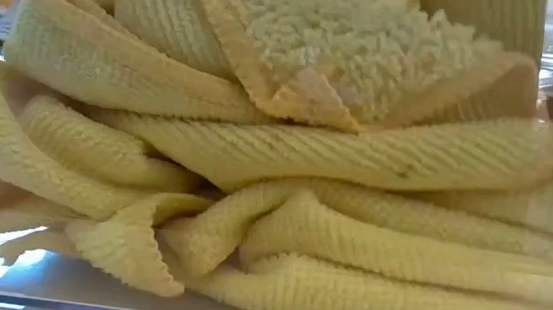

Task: Sort microfiber towel by color & place in baskets
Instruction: Put the yellow microfiber towel into the bottom transparent bin

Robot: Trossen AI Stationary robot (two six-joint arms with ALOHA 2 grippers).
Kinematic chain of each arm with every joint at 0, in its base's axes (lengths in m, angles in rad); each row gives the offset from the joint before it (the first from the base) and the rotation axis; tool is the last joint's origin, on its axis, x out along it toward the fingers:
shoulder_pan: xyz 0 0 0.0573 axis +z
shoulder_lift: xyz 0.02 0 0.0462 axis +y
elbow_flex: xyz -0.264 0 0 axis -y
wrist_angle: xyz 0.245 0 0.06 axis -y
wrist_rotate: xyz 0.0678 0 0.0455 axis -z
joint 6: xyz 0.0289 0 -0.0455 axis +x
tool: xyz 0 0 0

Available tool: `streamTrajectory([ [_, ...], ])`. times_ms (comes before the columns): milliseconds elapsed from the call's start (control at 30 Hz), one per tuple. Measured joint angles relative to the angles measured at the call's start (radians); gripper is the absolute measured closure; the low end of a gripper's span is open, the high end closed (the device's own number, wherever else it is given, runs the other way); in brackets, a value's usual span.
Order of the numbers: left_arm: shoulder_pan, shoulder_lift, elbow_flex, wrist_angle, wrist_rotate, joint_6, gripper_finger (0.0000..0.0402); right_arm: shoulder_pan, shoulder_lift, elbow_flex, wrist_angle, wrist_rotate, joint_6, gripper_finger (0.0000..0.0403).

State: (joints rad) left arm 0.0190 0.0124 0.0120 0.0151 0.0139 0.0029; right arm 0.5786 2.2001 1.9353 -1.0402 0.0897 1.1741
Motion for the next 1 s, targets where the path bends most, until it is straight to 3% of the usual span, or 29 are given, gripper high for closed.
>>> streamTrajectory([
  [200,0.000,0.000,0.000,0.000,0.000,0.000,0.0398,0.010,0.000,0.141,-0.107,0.012,-0.002,0.0259],
  [400,0.000,0.000,0.000,0.000,0.000,0.000,0.0398,0.011,0.000,0.273,-0.161,0.098,-0.012,0.0248],
  [667,0.000,0.000,0.000,0.000,0.000,0.000,0.0398,-0.002,0.017,0.304,-0.004,0.282,-0.302,0.0258],
  [833,0.000,0.000,0.000,0.000,0.000,0.000,0.0398,-0.041,0.093,0.303,0.053,0.276,-0.434,0.0258],
  [1000,0.000,0.000,0.000,0.000,0.000,0.000,0.0398,-0.077,0.189,0.302,0.018,0.212,-0.457,0.0259],
])
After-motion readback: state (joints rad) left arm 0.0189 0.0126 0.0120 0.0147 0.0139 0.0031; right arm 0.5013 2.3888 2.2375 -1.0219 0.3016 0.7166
